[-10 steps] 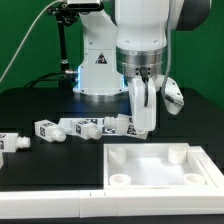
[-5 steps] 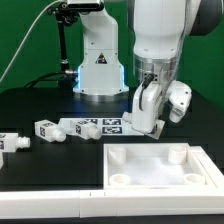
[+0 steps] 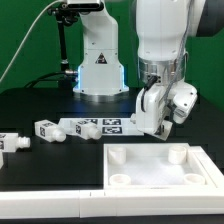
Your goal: Assemble one leg
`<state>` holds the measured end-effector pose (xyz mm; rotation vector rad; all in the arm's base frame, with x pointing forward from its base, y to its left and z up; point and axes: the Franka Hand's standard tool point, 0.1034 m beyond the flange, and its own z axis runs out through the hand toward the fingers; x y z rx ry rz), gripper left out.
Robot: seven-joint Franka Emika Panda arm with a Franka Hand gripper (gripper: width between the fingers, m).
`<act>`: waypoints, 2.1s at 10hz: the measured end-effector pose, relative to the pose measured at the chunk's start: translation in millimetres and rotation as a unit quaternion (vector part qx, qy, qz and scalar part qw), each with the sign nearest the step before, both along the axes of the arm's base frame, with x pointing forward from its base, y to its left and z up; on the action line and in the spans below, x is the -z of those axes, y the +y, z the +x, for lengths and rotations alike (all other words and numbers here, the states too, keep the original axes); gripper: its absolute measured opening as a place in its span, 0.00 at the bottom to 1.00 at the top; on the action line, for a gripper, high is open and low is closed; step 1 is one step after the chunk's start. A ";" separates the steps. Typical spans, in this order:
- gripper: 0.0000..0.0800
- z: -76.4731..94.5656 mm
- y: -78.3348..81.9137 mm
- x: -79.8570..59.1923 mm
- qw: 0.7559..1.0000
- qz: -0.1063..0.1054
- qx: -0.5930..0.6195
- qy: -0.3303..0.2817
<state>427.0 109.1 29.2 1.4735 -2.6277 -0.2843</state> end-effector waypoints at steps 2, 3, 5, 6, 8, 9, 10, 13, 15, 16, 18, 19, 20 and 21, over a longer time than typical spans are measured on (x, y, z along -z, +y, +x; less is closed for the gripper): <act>0.36 -18.2 5.8 11.4 1.000 -0.010 0.010 0.022; 0.36 -19.0 11.5 11.7 1.000 -0.008 0.009 0.020; 0.36 -19.2 17.4 11.7 1.000 -0.008 -0.003 0.016; 0.36 -19.0 18.2 11.7 1.000 -0.006 -0.016 0.013; 0.36 -18.9 18.5 11.8 0.999 -0.003 -0.030 0.011; 0.45 -19.1 18.5 12.0 0.999 -0.003 -0.031 0.011; 0.62 -19.1 18.4 12.1 0.999 0.000 -0.043 0.010; 0.77 -17.6 23.1 0.7 0.996 0.017 -0.082 0.001; 0.81 -12.8 28.7 -28.1 0.984 0.057 -0.166 -0.026; 0.81 -9.4 33.1 -42.2 0.972 0.066 -0.223 -0.031; 0.81 4.0 38.8 -55.0 0.930 0.075 -0.356 -0.050; 0.81 2.1 35.3 -46.4 0.925 0.074 -0.370 -0.042; 0.81 2.8 35.4 -46.8 0.911 0.080 -0.402 -0.046; 0.81 2.6 35.1 -46.8 0.894 0.087 -0.438 -0.050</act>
Offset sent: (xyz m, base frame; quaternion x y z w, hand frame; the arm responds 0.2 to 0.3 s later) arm -0.0075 0.0038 -0.0110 -0.0011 0.0470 0.2220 0.9739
